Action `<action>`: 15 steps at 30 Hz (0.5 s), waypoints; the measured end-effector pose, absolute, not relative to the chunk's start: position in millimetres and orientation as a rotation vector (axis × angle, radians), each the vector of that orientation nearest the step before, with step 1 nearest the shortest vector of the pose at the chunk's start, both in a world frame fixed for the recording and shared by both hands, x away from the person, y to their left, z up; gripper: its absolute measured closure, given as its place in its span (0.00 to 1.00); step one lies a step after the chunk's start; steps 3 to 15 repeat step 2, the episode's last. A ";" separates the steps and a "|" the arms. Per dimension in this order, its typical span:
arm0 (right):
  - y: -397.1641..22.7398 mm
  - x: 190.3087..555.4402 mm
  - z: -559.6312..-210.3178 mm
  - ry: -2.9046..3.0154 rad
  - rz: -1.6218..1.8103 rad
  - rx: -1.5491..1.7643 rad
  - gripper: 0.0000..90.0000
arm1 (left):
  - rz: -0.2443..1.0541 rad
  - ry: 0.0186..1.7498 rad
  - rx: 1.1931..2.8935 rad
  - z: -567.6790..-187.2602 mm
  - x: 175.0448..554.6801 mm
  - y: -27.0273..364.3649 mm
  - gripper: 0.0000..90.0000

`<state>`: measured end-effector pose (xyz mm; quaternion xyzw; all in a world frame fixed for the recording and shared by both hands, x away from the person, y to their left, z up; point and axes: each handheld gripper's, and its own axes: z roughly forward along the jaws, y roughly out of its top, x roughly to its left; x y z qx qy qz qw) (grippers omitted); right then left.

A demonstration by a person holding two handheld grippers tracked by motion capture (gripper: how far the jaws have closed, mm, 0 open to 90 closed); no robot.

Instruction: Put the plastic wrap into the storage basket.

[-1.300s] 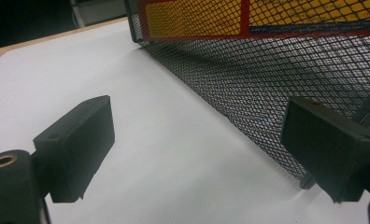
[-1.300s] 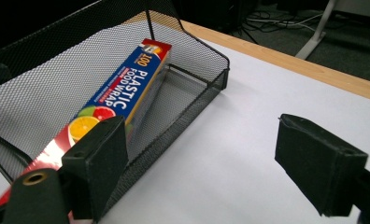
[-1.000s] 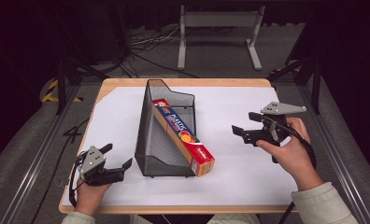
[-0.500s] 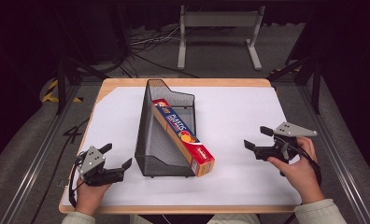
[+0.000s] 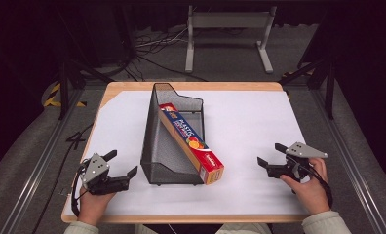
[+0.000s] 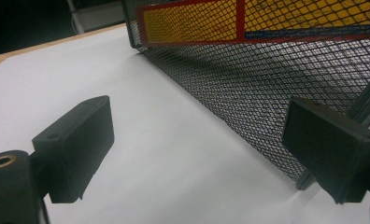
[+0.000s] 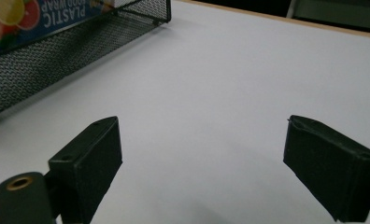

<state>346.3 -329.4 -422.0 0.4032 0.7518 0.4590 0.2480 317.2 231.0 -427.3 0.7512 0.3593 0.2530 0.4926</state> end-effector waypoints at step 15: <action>-331.8 347.1 -427.3 2.054 1.234 1.134 0.14 | 0.620 0.867 1.828 -427.6 317.6 230.5 0.11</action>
